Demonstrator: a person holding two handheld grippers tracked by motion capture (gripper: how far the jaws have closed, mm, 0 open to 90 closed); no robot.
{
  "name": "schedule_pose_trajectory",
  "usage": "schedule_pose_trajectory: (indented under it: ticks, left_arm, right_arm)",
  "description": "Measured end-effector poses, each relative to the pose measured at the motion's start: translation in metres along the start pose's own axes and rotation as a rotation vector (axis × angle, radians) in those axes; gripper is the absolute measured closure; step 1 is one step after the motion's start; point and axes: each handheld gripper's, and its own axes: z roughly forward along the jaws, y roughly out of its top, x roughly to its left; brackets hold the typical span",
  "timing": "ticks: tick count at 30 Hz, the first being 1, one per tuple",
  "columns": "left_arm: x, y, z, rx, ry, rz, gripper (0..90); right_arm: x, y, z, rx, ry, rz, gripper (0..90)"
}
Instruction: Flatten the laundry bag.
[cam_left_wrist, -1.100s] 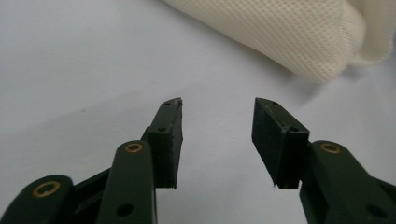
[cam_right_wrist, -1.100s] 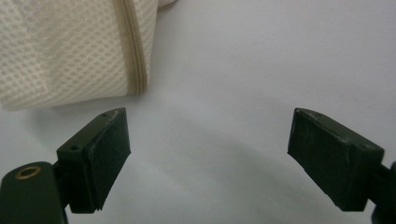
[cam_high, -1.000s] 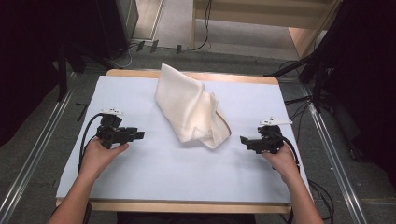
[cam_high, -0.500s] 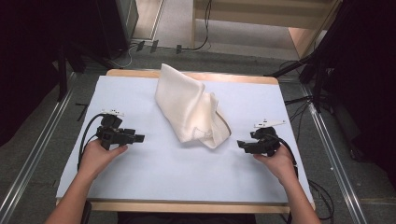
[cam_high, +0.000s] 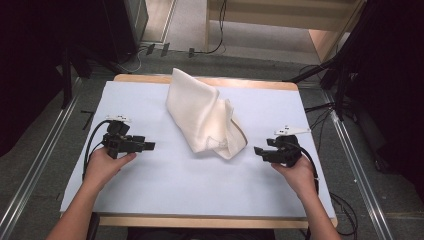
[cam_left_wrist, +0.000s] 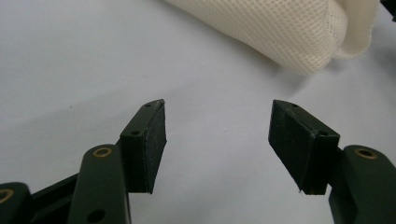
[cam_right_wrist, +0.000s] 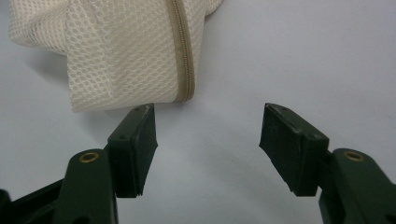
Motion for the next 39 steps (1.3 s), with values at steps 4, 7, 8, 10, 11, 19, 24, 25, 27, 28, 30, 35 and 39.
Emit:
schedule_pose_trajectory:
  ticks: [4,7,8,10,11,19,24,25,27,28,30,35,39]
  left_arm:
    - [0.000,0.000,0.001,-0.006,0.025,0.000,36.3]
    - [0.001,0.001,0.001,-0.007,0.028,-0.003,37.3]
    - [0.001,0.001,0.001,-0.008,0.030,-0.003,37.5]
    - [0.001,0.001,0.002,-0.007,0.026,-0.009,37.5]
    - [0.001,0.001,0.002,-0.005,0.027,-0.010,37.5]
    - [-0.001,0.001,0.003,0.012,0.031,0.008,38.5]
    - [-0.003,0.003,-0.001,0.008,0.038,0.012,42.1]
    - [-0.003,0.003,-0.001,0.008,0.035,0.013,42.1]
    - [-0.003,0.003,-0.001,0.012,0.031,0.013,42.1]
    - [-0.003,0.003,0.000,0.015,0.031,0.014,42.1]
    - [-0.005,0.003,-0.001,0.000,0.040,0.028,42.4]
    - [-0.006,0.004,-0.003,-0.007,0.031,0.019,42.5]
    - [-0.007,0.003,-0.001,0.004,0.031,0.020,42.4]
  right_arm:
    - [0.000,-0.002,-0.001,0.008,0.001,0.005,37.4]
    - [0.001,-0.002,-0.003,0.004,0.002,0.008,37.9]
    - [0.001,-0.002,-0.003,0.003,0.002,0.010,38.3]
    - [0.001,-0.002,-0.003,0.003,0.008,0.009,39.0]
    - [0.001,-0.002,-0.003,0.003,0.008,0.009,39.0]
    - [0.009,0.001,-0.006,-0.002,0.019,-0.011,39.8]
    - [0.009,-0.001,-0.003,0.022,0.021,-0.009,39.0]
    - [0.009,-0.001,-0.003,0.022,0.021,-0.009,39.0]
    - [0.010,0.000,-0.004,0.017,0.022,-0.008,38.8]
    - [0.011,0.000,-0.004,0.009,0.031,-0.010,38.9]
    - [0.011,0.000,-0.006,0.011,0.030,-0.013,38.9]
    - [0.015,0.006,-0.014,0.007,0.023,-0.022,38.7]
    - [0.024,0.020,-0.013,-0.011,0.029,-0.037,37.6]
